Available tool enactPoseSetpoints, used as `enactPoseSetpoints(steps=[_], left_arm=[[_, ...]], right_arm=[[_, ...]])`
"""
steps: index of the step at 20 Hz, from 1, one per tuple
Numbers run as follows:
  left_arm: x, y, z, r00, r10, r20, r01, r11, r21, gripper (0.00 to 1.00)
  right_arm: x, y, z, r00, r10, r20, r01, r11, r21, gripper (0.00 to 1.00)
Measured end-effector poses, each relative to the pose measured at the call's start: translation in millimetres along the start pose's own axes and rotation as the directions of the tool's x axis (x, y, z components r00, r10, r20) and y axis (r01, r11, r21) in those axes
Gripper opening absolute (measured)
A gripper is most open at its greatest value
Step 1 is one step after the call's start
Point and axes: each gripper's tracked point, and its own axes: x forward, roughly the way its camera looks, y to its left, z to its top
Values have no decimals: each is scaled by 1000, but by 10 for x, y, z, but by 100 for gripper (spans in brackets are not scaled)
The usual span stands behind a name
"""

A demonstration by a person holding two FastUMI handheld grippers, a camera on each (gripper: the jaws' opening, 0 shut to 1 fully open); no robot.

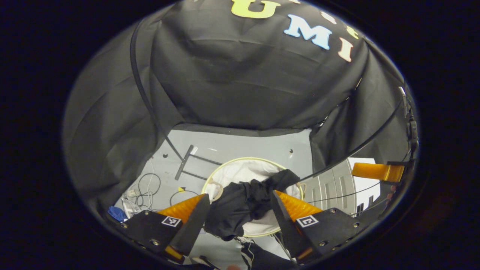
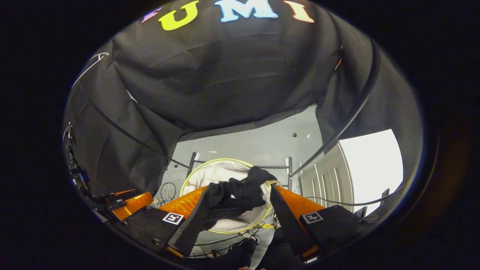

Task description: Grasp the clothes on the hanger with both hands and then place them into the laundry hamper below.

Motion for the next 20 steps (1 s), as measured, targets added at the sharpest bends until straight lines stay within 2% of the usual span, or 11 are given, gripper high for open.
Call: enactPoseSetpoints(steps=[6,10,12,16,18,20], left_arm=[[-45,58,-215,1000,-4,-20,4,1000,3,95],[-128,74,-245,1000,4,-20,-4,999,-32,93],[-214,-7,-177,1000,-2,-1,2,999,-32,95],[-494,-150,-25,999,17,51,-19,999,37,95],[-677,-301,94,995,24,96,-29,998,47,93],[-925,-494,264,987,34,155,-41,998,43,95]], right_arm=[[-127,-250,-183,999,-46,-15,47,998,34,98],[-248,-305,-194,999,-45,-16,46,997,56,98],[-345,-335,-135,999,-42,3,41,998,40,98],[-522,-485,-37,998,-32,46,31,999,10,98],[-608,-583,-10,998,-17,59,16,1000,14,98],[-717,-726,59,996,-8,86,7,1000,18,98]])
